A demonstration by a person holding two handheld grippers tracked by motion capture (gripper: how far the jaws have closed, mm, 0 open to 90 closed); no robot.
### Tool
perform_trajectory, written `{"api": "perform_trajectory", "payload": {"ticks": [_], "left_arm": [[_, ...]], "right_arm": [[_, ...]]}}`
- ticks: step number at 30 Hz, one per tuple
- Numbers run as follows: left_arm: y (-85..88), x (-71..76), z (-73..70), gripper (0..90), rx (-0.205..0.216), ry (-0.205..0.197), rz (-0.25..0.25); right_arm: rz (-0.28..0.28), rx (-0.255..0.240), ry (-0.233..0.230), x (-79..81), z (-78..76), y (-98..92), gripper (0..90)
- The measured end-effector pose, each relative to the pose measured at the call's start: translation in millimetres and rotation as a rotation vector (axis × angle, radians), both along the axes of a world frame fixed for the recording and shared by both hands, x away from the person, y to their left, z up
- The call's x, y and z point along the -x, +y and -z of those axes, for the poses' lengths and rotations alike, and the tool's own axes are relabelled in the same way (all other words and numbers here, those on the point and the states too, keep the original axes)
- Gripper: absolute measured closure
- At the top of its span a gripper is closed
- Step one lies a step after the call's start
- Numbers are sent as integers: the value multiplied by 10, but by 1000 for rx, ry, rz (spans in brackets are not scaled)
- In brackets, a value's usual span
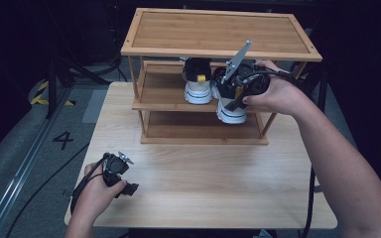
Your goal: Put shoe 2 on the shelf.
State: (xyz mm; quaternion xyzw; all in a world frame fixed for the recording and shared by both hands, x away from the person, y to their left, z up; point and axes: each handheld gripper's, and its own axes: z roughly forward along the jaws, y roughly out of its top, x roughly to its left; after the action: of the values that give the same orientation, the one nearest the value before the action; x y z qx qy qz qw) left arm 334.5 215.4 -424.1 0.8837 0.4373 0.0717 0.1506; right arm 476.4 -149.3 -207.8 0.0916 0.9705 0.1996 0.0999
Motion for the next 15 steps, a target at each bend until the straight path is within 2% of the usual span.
{"api": "perform_trajectory", "payload": {"ticks": [1,5,7,9,10,11,13,15], "left_arm": [[0,0,0,177,0,0,0],[-15,-22,-20,177,5,-4,4],[-29,-41,-19,177,7,-4,10],[-33,-50,-21,177,3,-5,15],[-44,-58,-19,177,7,-2,14],[-50,-68,-20,177,5,-5,17],[-62,-88,-16,177,3,-2,19],[-93,-113,-4,177,-1,5,24]], "right_arm": [[0,0,0,0,0,0,502],[4,-34,-52,29,-5,-23,492],[29,-96,-77,74,-71,-66,489],[35,-108,-86,89,-90,-76,487],[43,-127,-96,113,-118,-94,487],[59,-172,-124,184,-191,-149,488],[77,-208,-138,234,-248,-197,490],[84,-225,-144,258,-274,-221,490]]}}
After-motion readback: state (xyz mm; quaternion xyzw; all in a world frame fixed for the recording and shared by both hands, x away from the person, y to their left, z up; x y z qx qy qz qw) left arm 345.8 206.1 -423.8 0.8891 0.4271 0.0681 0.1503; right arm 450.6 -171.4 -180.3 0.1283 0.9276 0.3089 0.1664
